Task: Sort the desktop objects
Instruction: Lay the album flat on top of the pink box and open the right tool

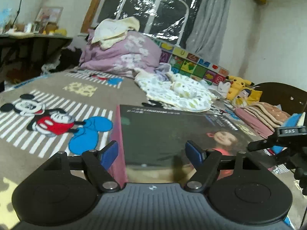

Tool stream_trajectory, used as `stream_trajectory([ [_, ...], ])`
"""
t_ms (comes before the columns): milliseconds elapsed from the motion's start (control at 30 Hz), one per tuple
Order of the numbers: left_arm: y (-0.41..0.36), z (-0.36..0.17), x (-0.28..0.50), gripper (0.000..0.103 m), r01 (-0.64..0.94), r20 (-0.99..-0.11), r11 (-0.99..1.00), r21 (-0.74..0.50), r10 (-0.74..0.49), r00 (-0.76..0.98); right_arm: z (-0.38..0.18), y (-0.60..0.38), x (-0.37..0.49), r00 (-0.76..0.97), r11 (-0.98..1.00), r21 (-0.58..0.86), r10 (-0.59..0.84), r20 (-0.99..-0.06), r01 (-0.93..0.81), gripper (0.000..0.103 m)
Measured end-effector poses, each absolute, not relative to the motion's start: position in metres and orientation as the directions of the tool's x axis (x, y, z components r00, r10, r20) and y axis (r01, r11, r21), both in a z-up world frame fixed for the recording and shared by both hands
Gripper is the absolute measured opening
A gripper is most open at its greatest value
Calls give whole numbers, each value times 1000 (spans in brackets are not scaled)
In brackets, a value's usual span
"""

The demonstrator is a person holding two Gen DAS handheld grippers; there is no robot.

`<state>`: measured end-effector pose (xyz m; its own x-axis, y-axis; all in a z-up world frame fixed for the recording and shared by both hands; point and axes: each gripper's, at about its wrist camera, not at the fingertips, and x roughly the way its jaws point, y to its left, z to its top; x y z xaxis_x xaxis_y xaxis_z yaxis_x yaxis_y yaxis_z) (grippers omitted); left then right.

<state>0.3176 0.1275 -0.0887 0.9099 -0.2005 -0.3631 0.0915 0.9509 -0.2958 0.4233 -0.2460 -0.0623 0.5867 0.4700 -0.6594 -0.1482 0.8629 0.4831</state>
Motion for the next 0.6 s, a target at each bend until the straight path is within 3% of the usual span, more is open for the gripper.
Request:
stream_trajectory([
  [200,124,-88,318,76,115,-358,949,-293,-221,907,-76,-253,429,549,836,536,504,-666,-118,79],
  [433,113,-84,314,76,136,-327,959,-247,-214,920,-71,-253,427,604,901,424,389,-696,-92,79],
  [600,103,-87,319,76,160,-361,959,-235,-239,901,-69,-250,422,635,924,364,350,-688,-115,80],
])
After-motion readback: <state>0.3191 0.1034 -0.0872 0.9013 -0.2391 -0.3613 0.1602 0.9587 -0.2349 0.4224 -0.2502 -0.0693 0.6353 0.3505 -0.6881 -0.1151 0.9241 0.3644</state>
